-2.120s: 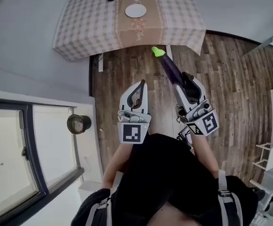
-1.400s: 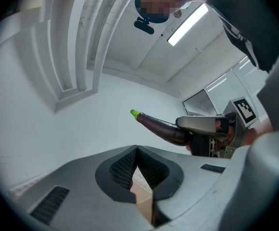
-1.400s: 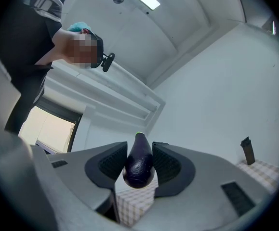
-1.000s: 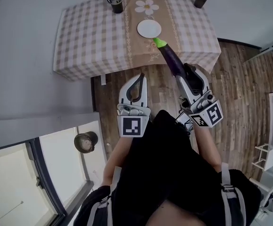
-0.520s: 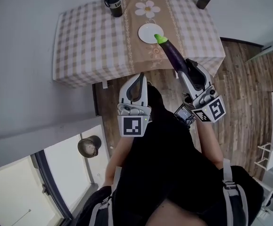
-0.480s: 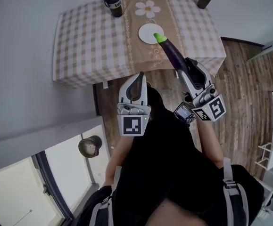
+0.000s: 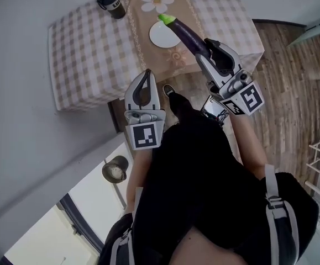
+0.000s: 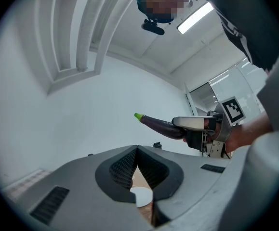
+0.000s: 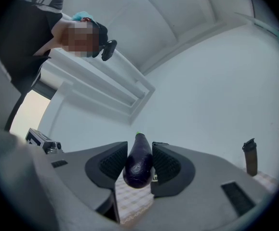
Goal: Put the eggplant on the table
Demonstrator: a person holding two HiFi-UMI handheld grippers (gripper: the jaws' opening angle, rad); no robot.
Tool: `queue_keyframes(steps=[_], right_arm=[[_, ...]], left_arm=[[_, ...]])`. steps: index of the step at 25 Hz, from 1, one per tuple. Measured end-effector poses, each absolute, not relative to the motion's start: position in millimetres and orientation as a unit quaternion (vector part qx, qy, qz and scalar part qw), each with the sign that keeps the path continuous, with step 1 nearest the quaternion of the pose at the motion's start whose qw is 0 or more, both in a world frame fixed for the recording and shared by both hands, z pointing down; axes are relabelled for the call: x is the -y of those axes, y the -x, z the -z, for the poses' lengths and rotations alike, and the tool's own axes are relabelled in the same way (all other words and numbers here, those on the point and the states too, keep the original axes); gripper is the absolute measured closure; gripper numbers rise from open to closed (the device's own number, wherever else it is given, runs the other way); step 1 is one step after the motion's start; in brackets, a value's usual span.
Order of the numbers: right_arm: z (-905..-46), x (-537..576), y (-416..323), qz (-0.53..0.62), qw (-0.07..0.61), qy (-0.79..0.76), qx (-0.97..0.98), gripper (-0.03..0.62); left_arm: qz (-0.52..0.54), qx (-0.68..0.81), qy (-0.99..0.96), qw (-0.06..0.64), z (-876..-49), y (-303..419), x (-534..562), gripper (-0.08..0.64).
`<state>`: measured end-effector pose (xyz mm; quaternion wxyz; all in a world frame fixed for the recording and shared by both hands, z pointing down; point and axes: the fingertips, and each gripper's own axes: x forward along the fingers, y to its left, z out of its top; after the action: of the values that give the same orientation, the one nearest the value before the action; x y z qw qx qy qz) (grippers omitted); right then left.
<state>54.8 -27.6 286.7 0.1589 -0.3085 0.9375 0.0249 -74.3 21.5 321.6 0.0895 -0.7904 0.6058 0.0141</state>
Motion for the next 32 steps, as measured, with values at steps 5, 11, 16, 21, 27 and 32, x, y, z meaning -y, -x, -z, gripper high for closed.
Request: queue_keyframes(steps=[5,11,16,21,27,32], right_arm=[[-287,73,-46,-0.038,0.112,0.315,-0.942,0.425],[-311,99,-23,-0.061,0.068,0.298,-0.95,0.425],[-317,101,-17,-0.09,0.016,0.272,-0.958,0.426],[-357,137,4,-0.08,-0.031,0.216,-0.973,0.425],[-394,185,23,-0.051,-0.078,0.166,-0.982,0.425],[-421,198,24,-0.04,-0.1,0.128,-0.986,0.423]], left_arm=[[-0.001,-0.607,0.792,0.061,-322,83,16,0.568],[0.009,-0.597,0.8,0.059,-339,97,39,0.568],[0.011,-0.58,0.813,0.054,-334,94,40,0.568],[0.021,-0.596,0.802,0.024,-363,109,65,0.568],[0.033,-0.59,0.807,-0.002,-375,126,100,0.568],[0.04,-0.589,0.807,-0.011,-381,127,107,0.568]])
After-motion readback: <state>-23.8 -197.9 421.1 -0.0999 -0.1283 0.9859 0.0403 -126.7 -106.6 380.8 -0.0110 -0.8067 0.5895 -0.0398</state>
